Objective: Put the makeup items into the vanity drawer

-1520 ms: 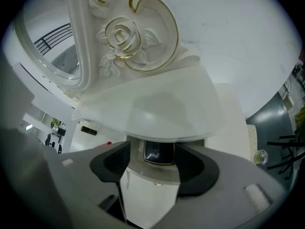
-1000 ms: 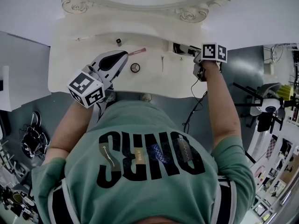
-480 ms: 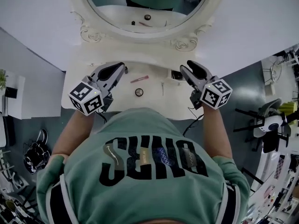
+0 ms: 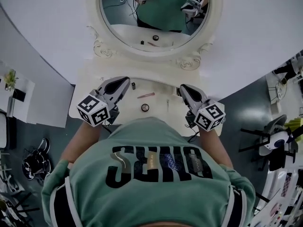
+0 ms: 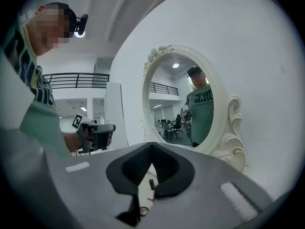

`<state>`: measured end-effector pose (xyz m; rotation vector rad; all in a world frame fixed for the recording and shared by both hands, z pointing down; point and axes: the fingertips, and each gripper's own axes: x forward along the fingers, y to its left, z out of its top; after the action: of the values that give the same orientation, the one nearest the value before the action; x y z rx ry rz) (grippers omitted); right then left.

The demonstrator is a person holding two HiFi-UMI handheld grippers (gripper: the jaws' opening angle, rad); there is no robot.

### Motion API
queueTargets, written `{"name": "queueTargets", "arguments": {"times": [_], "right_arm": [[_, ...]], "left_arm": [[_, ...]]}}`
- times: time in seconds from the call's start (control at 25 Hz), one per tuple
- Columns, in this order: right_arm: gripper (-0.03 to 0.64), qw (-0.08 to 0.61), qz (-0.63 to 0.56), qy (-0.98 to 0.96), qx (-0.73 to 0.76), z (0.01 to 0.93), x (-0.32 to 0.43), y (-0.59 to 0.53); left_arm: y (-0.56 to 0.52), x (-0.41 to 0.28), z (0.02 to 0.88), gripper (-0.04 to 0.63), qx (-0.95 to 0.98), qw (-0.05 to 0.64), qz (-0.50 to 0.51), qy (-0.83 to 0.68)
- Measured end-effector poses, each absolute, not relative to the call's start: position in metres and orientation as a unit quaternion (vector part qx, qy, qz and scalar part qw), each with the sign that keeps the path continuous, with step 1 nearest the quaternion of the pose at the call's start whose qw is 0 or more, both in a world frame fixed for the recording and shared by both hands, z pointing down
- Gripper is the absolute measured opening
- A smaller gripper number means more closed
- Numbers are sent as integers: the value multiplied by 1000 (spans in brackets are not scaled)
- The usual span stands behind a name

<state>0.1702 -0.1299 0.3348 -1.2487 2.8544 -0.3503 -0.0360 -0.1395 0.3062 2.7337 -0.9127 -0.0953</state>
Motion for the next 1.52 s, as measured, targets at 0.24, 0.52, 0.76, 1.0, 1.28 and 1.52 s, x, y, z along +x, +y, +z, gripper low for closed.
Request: {"name": "queueTargets", "arguments": {"times": [0.24, 0.52, 0.76, 1.0, 1.28, 1.52], "right_arm": [[9, -9, -103, 921, -376, 335, 162, -130], [8, -9, -114, 923, -368, 337, 158, -131], [8, -11, -130, 921, -368, 341, 162, -133], [7, -19, -124, 921, -370, 340, 165, -130], [6, -20, -120, 923, -366, 339, 165, -125], [7, -20, -125, 923, -363, 341, 165, -124]], "left_arm": [[-134, -46, 313, 3, 932, 141, -36, -333], [-130, -52, 315, 3, 928, 144, -38, -341], [-133, -53, 316, 3, 929, 146, -39, -338], [-134, -48, 315, 3, 932, 144, -39, -331], [-131, -47, 315, 3, 932, 145, -38, -330], [-129, -47, 318, 3, 931, 149, -36, -330]]}}
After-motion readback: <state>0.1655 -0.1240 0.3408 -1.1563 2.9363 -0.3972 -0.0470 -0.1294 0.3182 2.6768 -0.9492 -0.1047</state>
